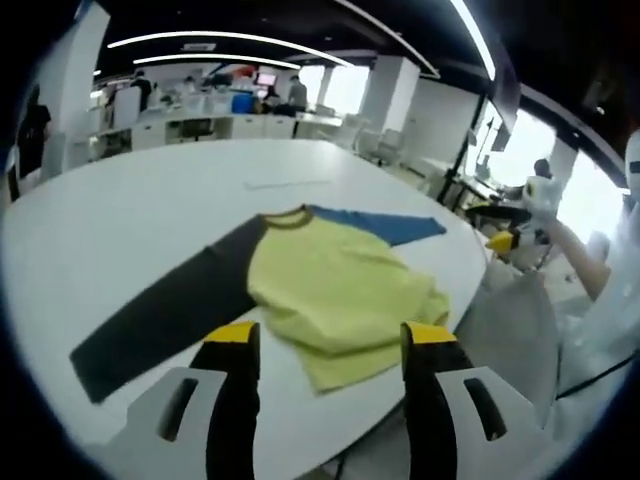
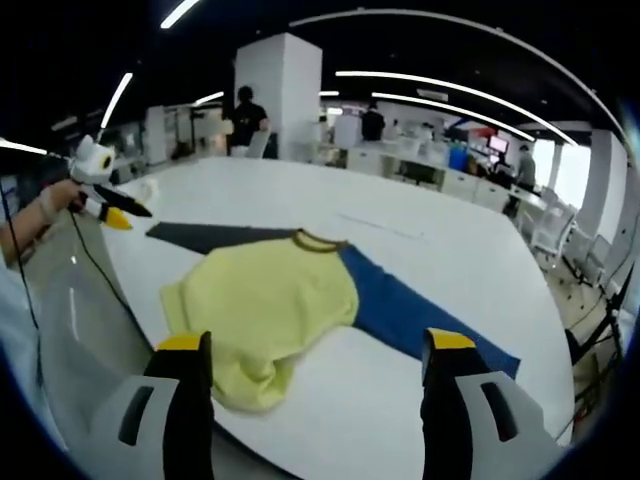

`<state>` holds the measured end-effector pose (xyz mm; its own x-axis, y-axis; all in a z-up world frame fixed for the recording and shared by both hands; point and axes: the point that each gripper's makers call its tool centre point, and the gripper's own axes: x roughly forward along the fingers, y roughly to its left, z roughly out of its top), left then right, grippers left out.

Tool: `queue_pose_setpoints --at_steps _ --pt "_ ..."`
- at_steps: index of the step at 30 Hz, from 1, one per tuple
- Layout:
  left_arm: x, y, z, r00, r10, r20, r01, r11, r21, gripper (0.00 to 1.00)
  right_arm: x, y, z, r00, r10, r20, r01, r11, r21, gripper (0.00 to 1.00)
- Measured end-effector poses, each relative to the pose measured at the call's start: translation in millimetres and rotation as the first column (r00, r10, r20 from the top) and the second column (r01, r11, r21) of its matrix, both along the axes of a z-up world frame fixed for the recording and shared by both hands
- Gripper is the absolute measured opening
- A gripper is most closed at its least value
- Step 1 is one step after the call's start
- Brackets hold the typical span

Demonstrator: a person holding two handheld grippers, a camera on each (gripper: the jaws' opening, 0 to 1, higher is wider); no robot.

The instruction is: Fold the garment on the visible template until the final outline fits inside the template.

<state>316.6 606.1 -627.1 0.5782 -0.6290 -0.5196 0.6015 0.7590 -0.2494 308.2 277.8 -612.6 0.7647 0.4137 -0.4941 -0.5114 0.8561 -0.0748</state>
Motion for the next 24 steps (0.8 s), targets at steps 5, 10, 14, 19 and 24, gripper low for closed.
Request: queue_pose_setpoints --at_steps 5,10,14,19,24 --pt "2.6 3 -7.7 1.000 0.010 -0.011 -0.010 1.000 0.018 0.50 0 3 -5.0 1.000 0.010 -0.017 -0.010 1.000 -0.004 0.83" --pt "5.4 4 -12.3 1.000 0.017 -0.022 -0.017 1.000 0.017 0.48 2 4 -8.4 1.000 0.010 -0.028 -0.010 1.000 -0.006 0.82" --pt "6.8 4 -17.8 0.999 0.014 -0.036 -0.013 1.000 0.023 0.47 4 5 -12.5 0.999 0.011 -0.039 -0.011 1.000 -0.005 0.81" --pt "7.9 1 -22.8 0.999 0.015 -0.050 -0.014 1.000 0.022 0.45 5 6 -17.8 0.998 0.016 -0.060 -0.016 1.000 -0.004 0.78" --pt "8.2 -1 -28.9 0.998 0.011 -0.069 -0.009 1.000 0.028 0.43 6 11 -22.2 0.997 0.031 -0.076 -0.032 0.999 -0.009 0.77"
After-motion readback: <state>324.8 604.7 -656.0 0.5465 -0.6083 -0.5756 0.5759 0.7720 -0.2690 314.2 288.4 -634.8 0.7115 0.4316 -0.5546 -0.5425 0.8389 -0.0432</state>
